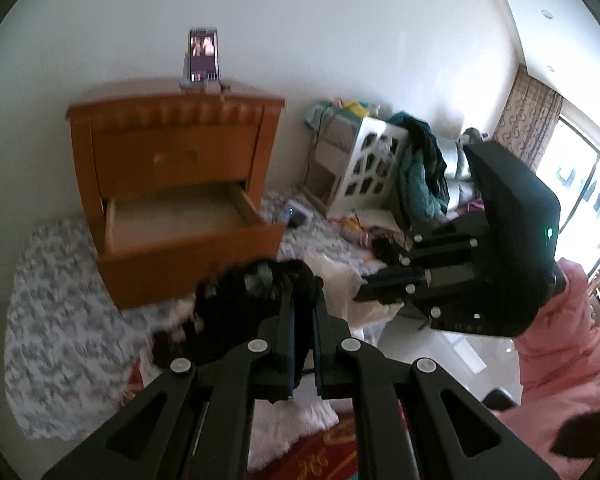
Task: Take underwear out of drawer
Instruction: 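Lift the black bra and white cloth out of the drawer with both grippers, then lower both grippers over the pile and open them to drop the garments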
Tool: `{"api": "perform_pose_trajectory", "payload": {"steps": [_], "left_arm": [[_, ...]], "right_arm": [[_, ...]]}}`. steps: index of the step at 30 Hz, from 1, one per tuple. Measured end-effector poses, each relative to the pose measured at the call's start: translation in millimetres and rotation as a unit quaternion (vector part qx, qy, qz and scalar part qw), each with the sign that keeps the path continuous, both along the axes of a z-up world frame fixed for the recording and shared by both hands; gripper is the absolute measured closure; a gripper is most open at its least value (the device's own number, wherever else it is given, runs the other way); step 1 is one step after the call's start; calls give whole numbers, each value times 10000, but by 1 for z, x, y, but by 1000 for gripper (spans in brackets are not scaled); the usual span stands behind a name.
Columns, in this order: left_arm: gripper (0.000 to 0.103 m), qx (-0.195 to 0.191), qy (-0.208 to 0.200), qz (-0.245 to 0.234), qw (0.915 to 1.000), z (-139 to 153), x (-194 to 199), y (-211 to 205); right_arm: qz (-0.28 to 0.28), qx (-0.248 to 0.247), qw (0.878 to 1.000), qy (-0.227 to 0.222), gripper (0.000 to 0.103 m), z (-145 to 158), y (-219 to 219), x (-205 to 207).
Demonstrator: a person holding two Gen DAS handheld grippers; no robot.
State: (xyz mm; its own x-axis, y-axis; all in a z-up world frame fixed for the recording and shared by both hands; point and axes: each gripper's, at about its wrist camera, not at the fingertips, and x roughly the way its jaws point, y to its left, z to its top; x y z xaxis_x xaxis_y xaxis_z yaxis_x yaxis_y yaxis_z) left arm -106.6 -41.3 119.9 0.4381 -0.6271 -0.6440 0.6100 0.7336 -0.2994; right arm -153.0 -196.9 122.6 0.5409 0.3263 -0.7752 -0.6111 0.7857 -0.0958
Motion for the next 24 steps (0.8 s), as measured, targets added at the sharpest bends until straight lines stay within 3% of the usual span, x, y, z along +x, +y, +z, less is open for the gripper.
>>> {"api": "perform_pose_trajectory", "payload": {"steps": [14, 19, 24], "left_arm": [[96, 742, 793, 114, 9940, -73, -23, 11], [95, 777, 925, 140, 9926, -81, -21, 11], [95, 780, 805, 176, 9935, -74, -27, 12]], "right_arm": [[168, -114, 9966, 796, 100, -49, 19, -21], [168, -115, 9956, 918, 99, -54, 22, -20], [117, -63, 9957, 919, 98, -51, 17, -22]]}}
